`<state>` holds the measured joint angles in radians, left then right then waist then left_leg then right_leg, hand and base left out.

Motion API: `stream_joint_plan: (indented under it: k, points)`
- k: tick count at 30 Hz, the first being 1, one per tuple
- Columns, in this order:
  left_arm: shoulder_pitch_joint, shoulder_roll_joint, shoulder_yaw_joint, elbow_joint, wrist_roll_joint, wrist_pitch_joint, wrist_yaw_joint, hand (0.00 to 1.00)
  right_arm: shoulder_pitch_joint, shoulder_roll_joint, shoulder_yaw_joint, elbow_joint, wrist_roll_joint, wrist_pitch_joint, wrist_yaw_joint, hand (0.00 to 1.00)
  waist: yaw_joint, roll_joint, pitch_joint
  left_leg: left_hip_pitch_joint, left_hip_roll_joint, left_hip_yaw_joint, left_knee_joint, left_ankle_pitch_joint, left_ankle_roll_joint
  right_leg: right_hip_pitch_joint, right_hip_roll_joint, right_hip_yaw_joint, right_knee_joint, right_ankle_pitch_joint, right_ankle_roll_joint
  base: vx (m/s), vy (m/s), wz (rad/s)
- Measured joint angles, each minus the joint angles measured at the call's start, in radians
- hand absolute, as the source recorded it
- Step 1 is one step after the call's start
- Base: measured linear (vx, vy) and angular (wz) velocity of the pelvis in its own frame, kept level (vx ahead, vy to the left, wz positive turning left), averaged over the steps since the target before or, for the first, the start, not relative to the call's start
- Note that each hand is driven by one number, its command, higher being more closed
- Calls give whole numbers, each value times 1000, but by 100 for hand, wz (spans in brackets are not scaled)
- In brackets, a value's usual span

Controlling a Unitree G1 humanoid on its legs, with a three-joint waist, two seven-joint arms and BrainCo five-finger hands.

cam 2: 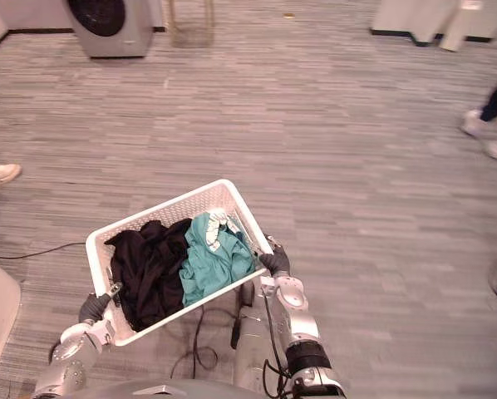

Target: Pick up the laundry basket with both hands and put the clothes into the washing machine.

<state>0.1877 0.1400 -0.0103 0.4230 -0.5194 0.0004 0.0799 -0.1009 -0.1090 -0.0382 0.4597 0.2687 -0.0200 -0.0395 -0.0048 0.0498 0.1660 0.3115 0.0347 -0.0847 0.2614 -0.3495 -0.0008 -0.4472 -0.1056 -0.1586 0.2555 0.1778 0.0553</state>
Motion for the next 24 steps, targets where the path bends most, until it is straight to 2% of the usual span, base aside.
stream_joint_plan:
  k: [1,2,3,4,5,6,7,8,9,10,11,12,14,15,16,17,18,19,20,21,23,24]
  points:
    - [7,-12,-1,5,1,0,0,100,3,4,-10,-15,0,1,0,100,4,44,3,-58,54,3,172,31,-16,29,48,-35,33,-61,-23,768,-331,14]
    - [5,-30,3,21,0,1,0,100,8,7,-13,-16,0,2,-1,100,0,59,10,-141,85,8,381,156,-57,80,83,-56,44,-114,-44,784,-328,1]
    - [14,-41,13,23,0,3,0,100,23,5,-10,-22,0,3,-3,100,5,67,14,-202,111,15,535,339,-113,138,111,-50,29,-143,-54,668,-267,-7]
    - [27,-50,18,22,0,3,0,100,33,6,-8,-28,1,4,-5,100,16,72,14,-239,130,27,631,444,-131,182,129,-44,9,-160,-58,661,-213,-33]
    - [41,-66,6,22,1,3,-6,100,56,-3,-7,-61,1,4,-5,100,33,85,18,-329,160,63,827,399,-109,268,160,-35,-30,-190,-77,622,-140,-51]
    - [48,-77,-2,24,0,4,-11,100,59,-8,-15,-70,1,3,-8,100,42,71,26,-408,169,121,937,315,-51,345,166,-5,-60,-216,-87,601,-113,-54]
    - [48,-78,-4,25,0,5,-16,100,59,-8,-18,-71,1,3,-11,100,53,59,32,-437,165,163,940,278,-26,379,158,16,-71,-230,-88,561,-86,-51]
    - [39,-78,-4,15,0,-3,-24,100,59,-10,-22,-76,8,-2,-17,100,59,37,30,-504,162,232,888,214,-8,436,138,43,-101,-249,-88,533,-60,-45]
    - [30,-75,-5,16,0,-1,-25,100,56,-15,-20,-91,11,-8,-18,100,60,23,34,-553,141,260,750,178,-8,480,116,64,-118,-272,-76,511,-47,-45]
    - [24,-74,-5,16,0,-1,-25,100,51,-18,-19,-90,12,-12,-19,100,61,14,36,-569,122,258,647,170,-13,494,102,72,-124,-284,-68,574,46,-50]
    - [20,-73,-6,16,0,-1,-29,100,45,-25,-16,-89,13,-17,-26,100,62,18,30,-585,92,247,407,171,-26,520,87,94,-136,-305,-54,586,114,-53]
    - [24,-74,-7,16,0,-1,-30,100,45,-29,-10,-85,12,-18,-27,100,62,32,23,-590,79,221,137,217,-42,552,79,109,-152,-329,-37,605,154,-48]
    - [28,-80,-6,16,2,-3,-30,100,45,-31,-4,-70,12,-20,-27,100,64,52,10,-607,80,172,-98,275,-68,589,81,122,-168,-361,-14,455,172,-31]
    - [23,-81,-6,14,2,-4,-30,100,36,-43,-5,-49,12,-28,-27,100,65,69,-3,-641,91,149,-131,279,-89,605,89,129,-164,-396,19,595,293,-45]
    - [24,-78,-5,17,2,-2,-28,100,30,-49,0,-35,10,-26,-27,100,74,74,-10,-638,95,150,-124,329,-94,635,80,152,-136,-448,37,619,333,-52]
    - [23,-72,-1,25,2,-2,-27,100,30,-42,-1,-25,9,-26,-27,100,87,56,-23,-628,79,162,-110,401,-81,640,52,171,-110,-480,37,785,387,-79]
    - [38,-60,13,30,2,1,-20,100,29,-12,-1,2,7,-22,-27,100,106,-20,-59,-608,14,198,-87,437,-54,590,-19,216,28,-511,34,666,296,-63]
    - [42,-60,14,30,2,2,-19,100,31,-10,-3,3,6,-21,-27,100,106,-32,-62,-602,-5,198,-65,447,-38,554,-35,229,131,-505,39,774,340,-52]
    - [41,-57,14,31,2,3,-19,100,36,-3,-8,9,6,-22,-27,100,104,-59,-48,-567,-40,212,-17,398,-3,489,-61,256,355,-449,39,622,297,-9]
    - [41,-49,14,31,3,14,-18,100,41,8,-10,24,3,-19,-27,100,94,-81,-43,-505,-68,225,-2,352,20,411,-89,266,580,-318,40,609,298,6]
    - [56,-47,5,32,3,30,-16,100,52,17,-15,28,-1,-14,-28,100,76,-84,-42,-419,-93,217,-4,304,39,332,-104,231,814,-232,30,542,235,26]
    - [60,-46,7,32,3,34,-16,100,63,18,-15,28,0,-14,-27,100,66,-68,-31,-346,-98,194,-26,281,50,298,-96,181,895,-270,0,591,236,39]
